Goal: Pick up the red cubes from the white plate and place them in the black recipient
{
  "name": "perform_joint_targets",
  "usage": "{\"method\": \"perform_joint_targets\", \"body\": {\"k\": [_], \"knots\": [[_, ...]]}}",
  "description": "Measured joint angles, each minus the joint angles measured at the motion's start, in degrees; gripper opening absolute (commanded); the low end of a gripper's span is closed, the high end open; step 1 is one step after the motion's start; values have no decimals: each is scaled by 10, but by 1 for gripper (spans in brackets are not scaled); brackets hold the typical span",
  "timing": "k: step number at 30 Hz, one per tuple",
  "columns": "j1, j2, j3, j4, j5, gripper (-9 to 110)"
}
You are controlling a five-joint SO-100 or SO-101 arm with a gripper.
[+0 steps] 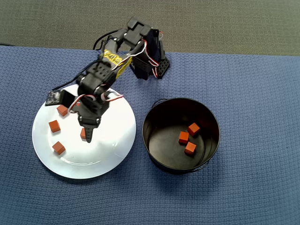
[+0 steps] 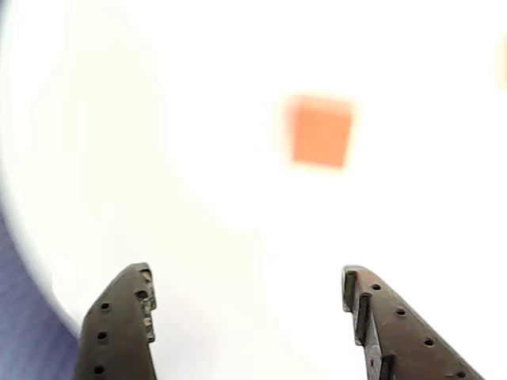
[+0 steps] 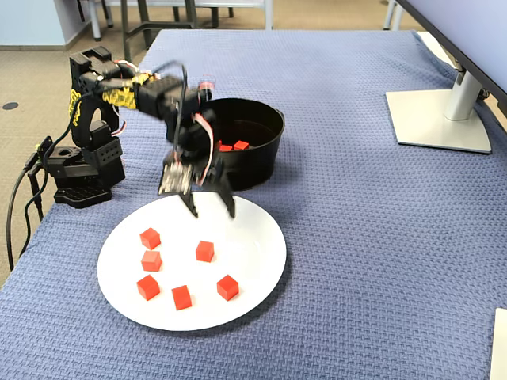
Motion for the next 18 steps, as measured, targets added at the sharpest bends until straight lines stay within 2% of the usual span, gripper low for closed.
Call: {"method": "perform_joint_targets", "body": {"k": [12, 18], "knots": [[54, -88, -29, -18, -16, 23], [55, -122, -47, -40, -17, 17]]}}
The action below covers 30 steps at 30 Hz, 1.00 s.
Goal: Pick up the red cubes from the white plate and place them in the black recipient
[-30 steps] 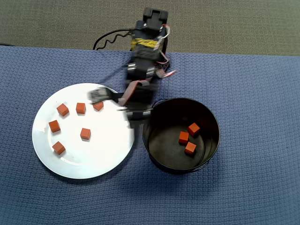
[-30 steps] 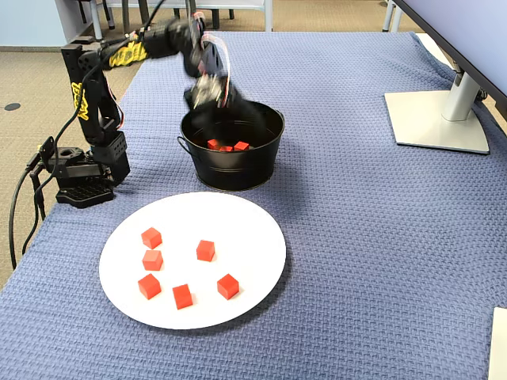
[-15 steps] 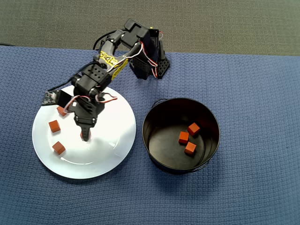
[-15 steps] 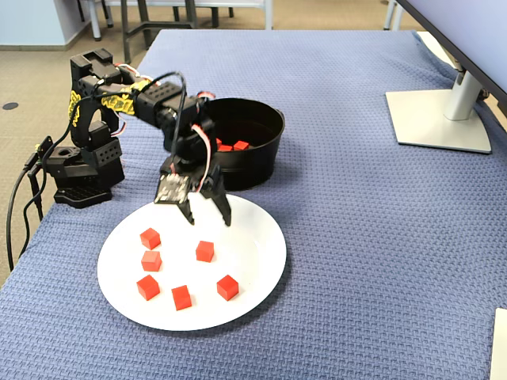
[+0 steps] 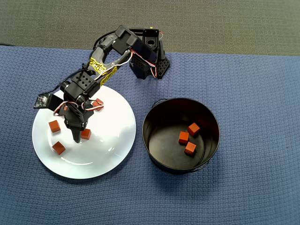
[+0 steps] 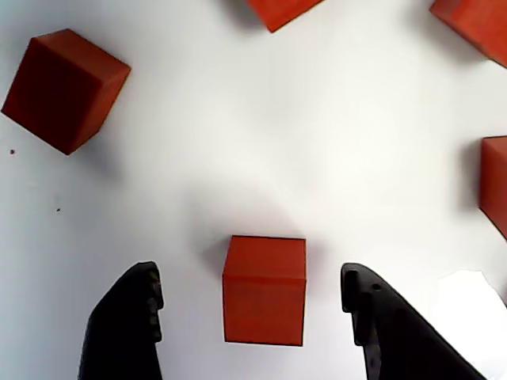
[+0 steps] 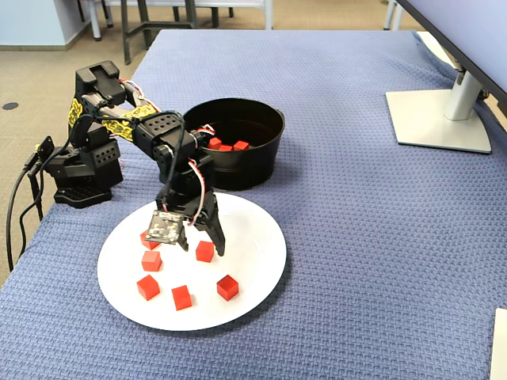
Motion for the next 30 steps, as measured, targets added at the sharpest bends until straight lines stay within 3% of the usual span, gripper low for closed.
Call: {"method": "perform_joint_targets", "body": {"k": [21, 27, 30], "knots": [[-4, -11, 12, -33, -37, 11], [-8, -11, 27, -46, -41, 0], [-9, -11, 32, -46, -41, 0]]}}
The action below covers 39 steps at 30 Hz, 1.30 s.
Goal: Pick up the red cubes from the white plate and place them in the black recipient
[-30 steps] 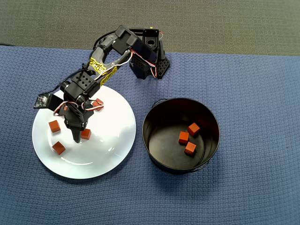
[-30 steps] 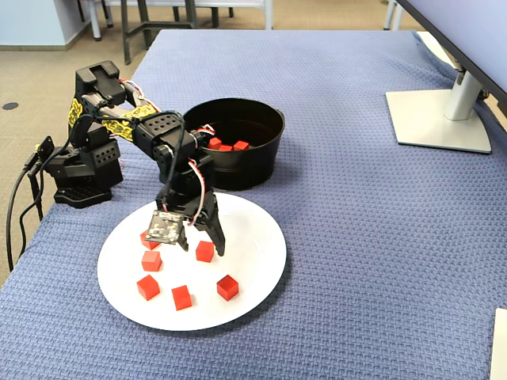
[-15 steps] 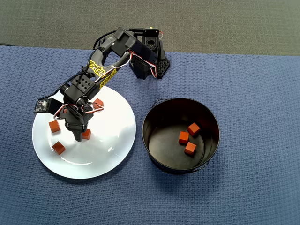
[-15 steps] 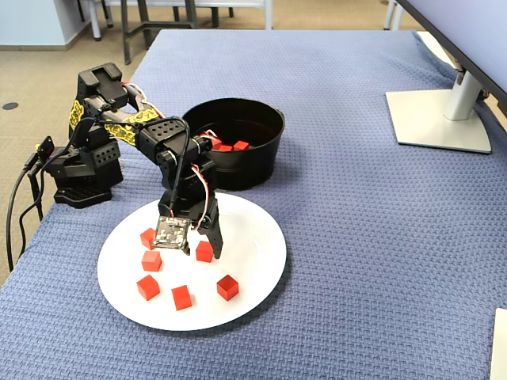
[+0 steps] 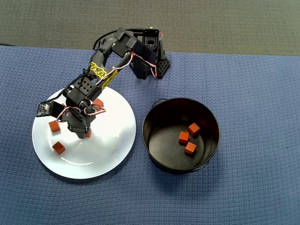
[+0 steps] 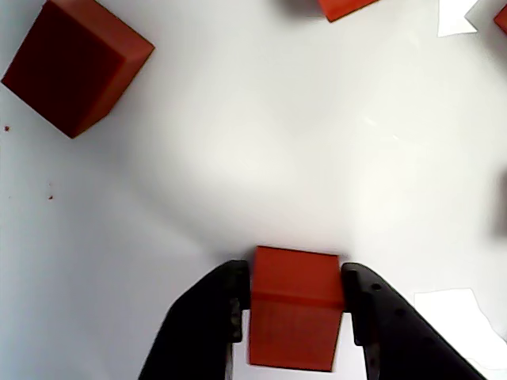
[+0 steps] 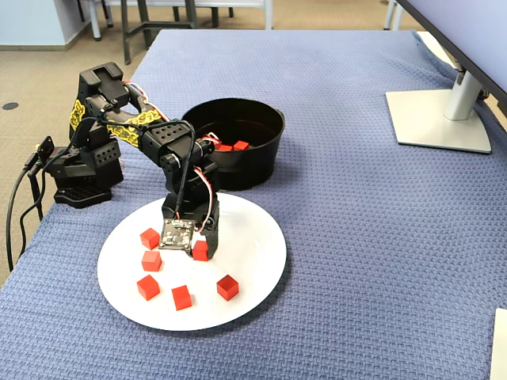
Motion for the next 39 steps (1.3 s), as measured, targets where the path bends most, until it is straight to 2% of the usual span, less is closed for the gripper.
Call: {"method": "perform_joint_targets", "body": {"k": [6, 12, 19, 28, 29, 31, 32, 35, 39], "knots": [[3, 4, 1, 0, 3, 0], [-33, 66, -8, 25, 73, 0], [-123, 209, -11, 102, 144, 0], [-307, 388, 56, 123, 230, 0], [-330, 404, 76, 120, 238, 4], [-378, 436, 120, 111, 245, 23], [-403, 448, 144, 109, 245, 27], [-468, 467, 193, 105, 239, 30], [-452, 461, 183, 108, 233, 28]]}}
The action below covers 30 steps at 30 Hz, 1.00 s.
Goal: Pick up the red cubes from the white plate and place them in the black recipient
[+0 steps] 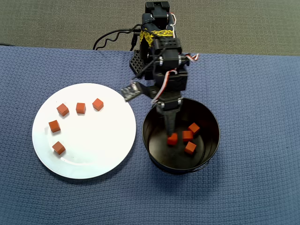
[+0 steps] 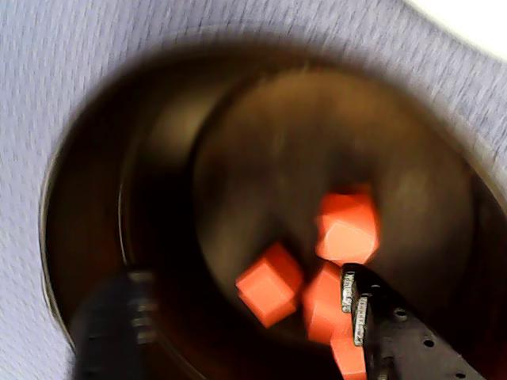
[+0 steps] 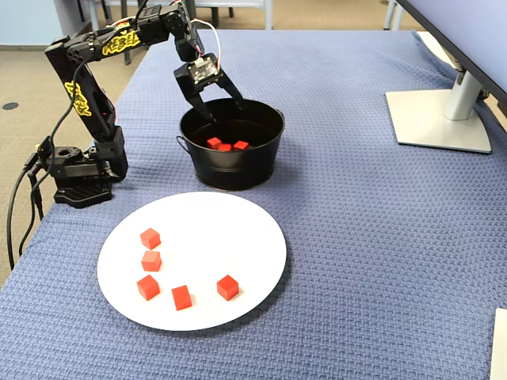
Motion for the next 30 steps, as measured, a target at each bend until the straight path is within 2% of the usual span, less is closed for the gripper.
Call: {"method": "perform_joint_targets", "body": {"k": [3, 6, 15, 21, 25, 30], "knots": [[39, -10, -23, 27, -47, 24], [118, -10, -25, 44, -118, 24], [316, 26, 117, 13, -458, 23], [403, 46, 221, -54, -631, 22], [434, 63, 299, -121, -694, 22], [470, 62, 337, -178, -724, 20]]}}
